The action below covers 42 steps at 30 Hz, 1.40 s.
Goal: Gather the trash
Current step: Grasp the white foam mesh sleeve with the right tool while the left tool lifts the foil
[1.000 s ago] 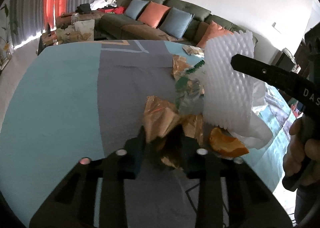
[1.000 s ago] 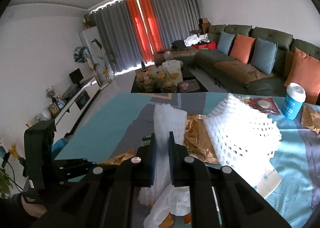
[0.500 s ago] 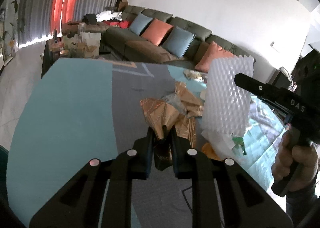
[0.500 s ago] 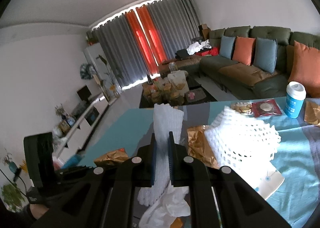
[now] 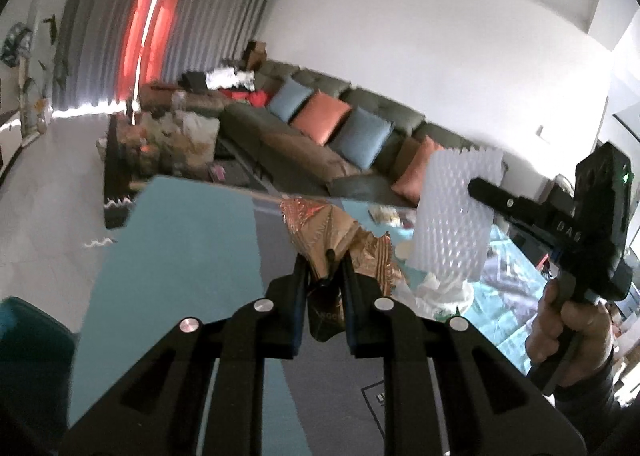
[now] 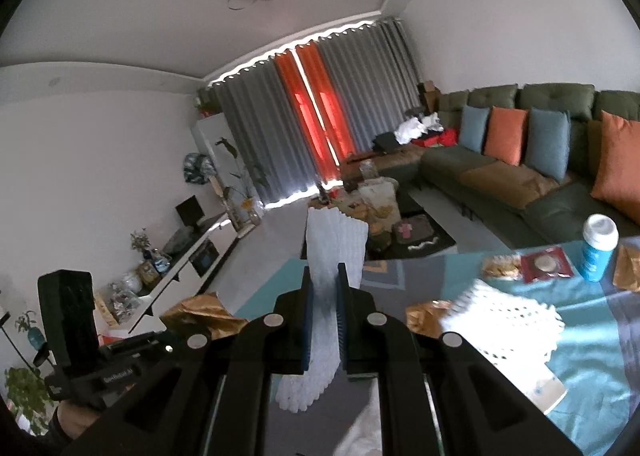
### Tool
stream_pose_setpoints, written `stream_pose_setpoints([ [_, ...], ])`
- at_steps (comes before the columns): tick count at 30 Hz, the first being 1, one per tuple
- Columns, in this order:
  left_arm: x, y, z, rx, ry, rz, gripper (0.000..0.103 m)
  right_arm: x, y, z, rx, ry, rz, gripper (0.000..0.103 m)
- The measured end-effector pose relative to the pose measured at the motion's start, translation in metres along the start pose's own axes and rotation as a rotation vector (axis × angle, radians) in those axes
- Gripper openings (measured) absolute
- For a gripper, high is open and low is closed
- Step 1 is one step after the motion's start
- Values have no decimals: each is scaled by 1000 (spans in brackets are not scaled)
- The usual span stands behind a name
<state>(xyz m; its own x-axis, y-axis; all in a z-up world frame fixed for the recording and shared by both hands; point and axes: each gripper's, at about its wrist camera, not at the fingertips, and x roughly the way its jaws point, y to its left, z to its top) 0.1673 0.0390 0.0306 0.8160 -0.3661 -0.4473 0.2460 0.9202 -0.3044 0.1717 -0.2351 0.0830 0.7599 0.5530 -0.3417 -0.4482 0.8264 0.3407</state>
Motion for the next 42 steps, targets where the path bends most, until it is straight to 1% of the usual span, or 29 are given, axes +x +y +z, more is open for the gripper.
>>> stream_pose_setpoints([
  [4, -39, 8, 12, 8, -71, 49, 16, 2, 17, 4, -28, -13, 43, 9],
  [7, -69, 15, 18, 15, -122, 108, 16, 9, 36, 6, -58, -13, 78, 9],
  [10, -100, 24, 21, 25, -170, 177, 16, 18, 56, 4, -86, -7, 126, 9],
  [13, -135, 35, 22, 27, -213, 262, 16, 28, 77, 3, -106, 4, 173, 9],
  [17, -176, 48, 21, 23, -249, 352, 16, 40, 102, 2, -132, 20, 236, 9],
  [23, -235, 74, 14, -18, -286, 477, 16, 67, 147, -6, -173, 66, 337, 9],
  [25, -254, 86, 11, -36, -293, 522, 17, 78, 162, -10, -191, 91, 370, 9],
  [28, -275, 98, 2, -63, -294, 562, 17, 93, 185, -16, -217, 127, 410, 9],
  [34, -313, 134, -20, -127, -270, 646, 17, 121, 226, -30, -267, 209, 471, 9],
  [39, -321, 171, -41, -186, -224, 680, 17, 146, 260, -46, -308, 287, 502, 9],
  [40, -314, 173, -48, -193, -214, 686, 17, 151, 264, -49, -311, 301, 505, 9],
  [42, -310, 194, -60, -220, -178, 692, 17, 163, 275, -58, -332, 334, 506, 9],
])
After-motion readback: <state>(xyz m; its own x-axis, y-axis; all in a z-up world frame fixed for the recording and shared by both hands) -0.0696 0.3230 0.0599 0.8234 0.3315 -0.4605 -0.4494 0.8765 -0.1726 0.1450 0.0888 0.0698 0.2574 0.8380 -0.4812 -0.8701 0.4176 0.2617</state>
